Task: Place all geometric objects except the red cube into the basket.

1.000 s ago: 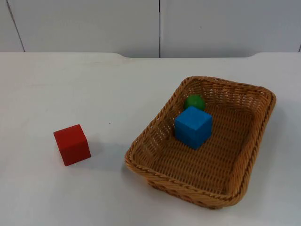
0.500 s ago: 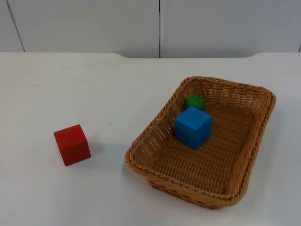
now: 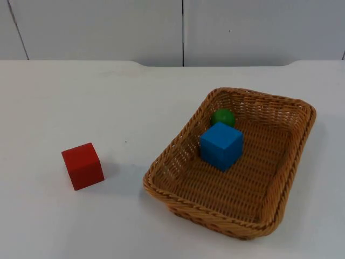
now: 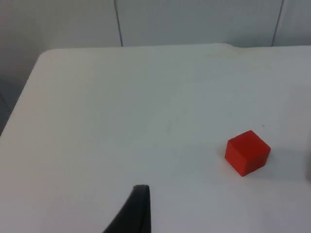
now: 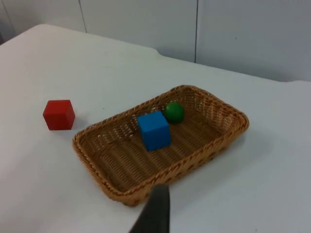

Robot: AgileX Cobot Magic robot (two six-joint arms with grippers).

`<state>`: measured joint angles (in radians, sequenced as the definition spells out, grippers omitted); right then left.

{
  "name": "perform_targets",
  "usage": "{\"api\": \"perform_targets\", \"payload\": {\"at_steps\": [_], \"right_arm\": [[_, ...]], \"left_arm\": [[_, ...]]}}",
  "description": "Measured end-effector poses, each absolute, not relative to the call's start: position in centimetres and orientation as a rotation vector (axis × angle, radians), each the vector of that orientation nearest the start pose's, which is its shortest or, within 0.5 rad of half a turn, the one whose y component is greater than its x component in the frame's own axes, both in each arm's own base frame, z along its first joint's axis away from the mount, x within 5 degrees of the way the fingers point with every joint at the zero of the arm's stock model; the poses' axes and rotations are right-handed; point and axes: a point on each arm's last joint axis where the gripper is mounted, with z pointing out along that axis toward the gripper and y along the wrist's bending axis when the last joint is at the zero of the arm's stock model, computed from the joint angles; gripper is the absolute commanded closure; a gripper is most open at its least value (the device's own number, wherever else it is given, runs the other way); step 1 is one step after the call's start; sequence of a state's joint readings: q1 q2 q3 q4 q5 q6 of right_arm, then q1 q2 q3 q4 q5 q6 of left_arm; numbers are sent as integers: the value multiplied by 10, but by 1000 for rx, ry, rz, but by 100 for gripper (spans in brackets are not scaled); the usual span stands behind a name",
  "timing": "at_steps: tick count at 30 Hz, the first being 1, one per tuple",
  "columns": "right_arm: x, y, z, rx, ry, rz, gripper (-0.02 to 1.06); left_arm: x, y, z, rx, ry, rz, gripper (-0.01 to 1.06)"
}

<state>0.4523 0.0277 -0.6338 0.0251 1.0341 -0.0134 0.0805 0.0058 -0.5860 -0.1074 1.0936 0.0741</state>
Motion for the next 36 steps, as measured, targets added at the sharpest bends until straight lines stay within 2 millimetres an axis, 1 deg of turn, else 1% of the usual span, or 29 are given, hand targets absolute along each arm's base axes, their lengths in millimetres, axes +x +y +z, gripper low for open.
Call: {"api": "perform_targets", "payload": {"at_steps": [3, 5, 8, 9, 12, 19, 30, 31, 32, 34, 35, 36], "right_arm": [[-20, -9, 313, -446, 1873, 311, 26], [-21, -10, 309, -455, 1913, 290, 26], [-17, -9, 298, -468, 1976, 262, 26], [-17, -9, 298, -468, 1976, 262, 26], [-12, -7, 285, -468, 2035, 260, 26], [-7, -5, 279, -462, 2028, 260, 26], [-6, -5, 280, -467, 2017, 260, 26], [-6, -5, 280, -467, 2017, 260, 23], [-6, -5, 280, -467, 2017, 260, 23], [-6, -5, 280, -467, 2017, 260, 11], [-6, -5, 280, -467, 2017, 260, 3], [-6, -5, 280, -467, 2017, 260, 3]], "left_arm": [[-16, -10, 297, -11, 2003, -31, 0], [-14, -9, 291, -19, 2031, -33, 0], [-7, -8, 277, -45, 2076, -45, 0], [-7, -8, 277, -45, 2076, -45, 0], [-5, -8, 274, -59, 2077, -50, 0], [-4, -8, 274, -68, 2072, -53, 0], [-4, -7, 274, -61, 2073, -47, 0], [-4, -7, 274, -61, 2073, -47, 0], [-4, -7, 274, -61, 2073, -47, 0], [-4, -7, 274, -59, 2073, -46, 0], [-4, -7, 274, -59, 2073, -46, 0], [-4, -7, 274, -57, 2073, -44, 0]]}}
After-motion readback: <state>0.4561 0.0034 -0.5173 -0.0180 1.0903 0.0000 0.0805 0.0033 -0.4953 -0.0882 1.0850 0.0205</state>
